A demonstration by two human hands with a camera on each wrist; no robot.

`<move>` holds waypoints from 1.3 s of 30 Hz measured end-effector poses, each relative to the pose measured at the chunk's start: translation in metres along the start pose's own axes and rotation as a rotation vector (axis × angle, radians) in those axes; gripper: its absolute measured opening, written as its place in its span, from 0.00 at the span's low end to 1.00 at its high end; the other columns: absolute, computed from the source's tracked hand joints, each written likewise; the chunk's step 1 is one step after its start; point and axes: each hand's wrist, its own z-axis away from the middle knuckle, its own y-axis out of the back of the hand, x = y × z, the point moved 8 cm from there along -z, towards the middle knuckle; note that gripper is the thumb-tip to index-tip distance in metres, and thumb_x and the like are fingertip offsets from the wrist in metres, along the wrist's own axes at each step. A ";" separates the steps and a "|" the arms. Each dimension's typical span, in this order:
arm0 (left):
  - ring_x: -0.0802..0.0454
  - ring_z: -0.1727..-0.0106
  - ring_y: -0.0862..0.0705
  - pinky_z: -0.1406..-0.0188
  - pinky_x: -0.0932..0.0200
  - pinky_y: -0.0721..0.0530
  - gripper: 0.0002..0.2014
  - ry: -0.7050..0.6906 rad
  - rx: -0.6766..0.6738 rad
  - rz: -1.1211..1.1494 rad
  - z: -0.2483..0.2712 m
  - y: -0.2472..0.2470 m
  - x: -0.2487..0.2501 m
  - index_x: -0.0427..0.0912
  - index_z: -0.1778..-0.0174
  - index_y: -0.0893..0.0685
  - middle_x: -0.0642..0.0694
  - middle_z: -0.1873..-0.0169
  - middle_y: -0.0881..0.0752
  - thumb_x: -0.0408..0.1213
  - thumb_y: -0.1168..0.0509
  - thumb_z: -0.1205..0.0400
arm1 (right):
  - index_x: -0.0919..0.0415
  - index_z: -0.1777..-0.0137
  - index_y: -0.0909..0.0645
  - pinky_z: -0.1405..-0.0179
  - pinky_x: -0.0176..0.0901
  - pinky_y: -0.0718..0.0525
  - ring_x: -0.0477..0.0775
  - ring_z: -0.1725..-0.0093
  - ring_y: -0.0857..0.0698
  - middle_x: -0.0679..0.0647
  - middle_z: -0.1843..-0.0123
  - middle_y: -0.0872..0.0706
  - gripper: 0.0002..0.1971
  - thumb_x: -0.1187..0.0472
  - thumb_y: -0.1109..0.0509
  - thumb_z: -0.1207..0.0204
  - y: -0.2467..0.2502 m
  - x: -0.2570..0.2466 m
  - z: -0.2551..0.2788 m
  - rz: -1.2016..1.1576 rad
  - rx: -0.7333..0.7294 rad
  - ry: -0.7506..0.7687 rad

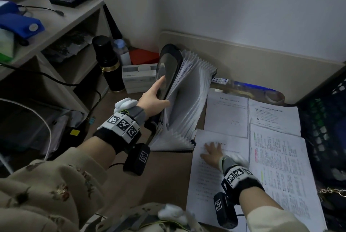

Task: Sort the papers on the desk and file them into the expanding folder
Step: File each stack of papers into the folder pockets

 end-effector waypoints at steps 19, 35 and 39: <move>0.48 0.22 0.31 0.35 0.63 0.31 0.45 -0.009 0.015 -0.010 -0.002 0.003 -0.002 0.68 0.19 0.44 0.53 0.20 0.32 0.34 0.31 0.27 | 0.63 0.21 0.44 0.30 0.55 0.25 0.66 0.27 0.29 0.62 0.23 0.33 0.48 0.41 0.26 0.33 0.027 0.081 0.013 -0.261 0.309 -0.498; 0.47 0.22 0.31 0.32 0.59 0.29 0.45 0.014 0.002 -0.012 -0.001 0.002 -0.002 0.70 0.19 0.45 0.52 0.20 0.32 0.36 0.31 0.28 | 0.60 0.29 0.25 0.44 0.41 0.20 0.63 0.41 0.17 0.62 0.38 0.16 0.21 0.54 0.39 0.19 0.019 0.067 0.020 -0.480 0.181 -0.270; 0.48 0.24 0.29 0.37 0.61 0.29 0.45 0.010 0.010 -0.009 0.001 0.002 0.000 0.69 0.19 0.44 0.53 0.20 0.32 0.33 0.32 0.27 | 0.59 0.33 0.22 0.47 0.44 0.19 0.63 0.44 0.17 0.62 0.39 0.16 0.18 0.55 0.44 0.18 0.023 0.054 0.027 -0.481 0.217 -0.191</move>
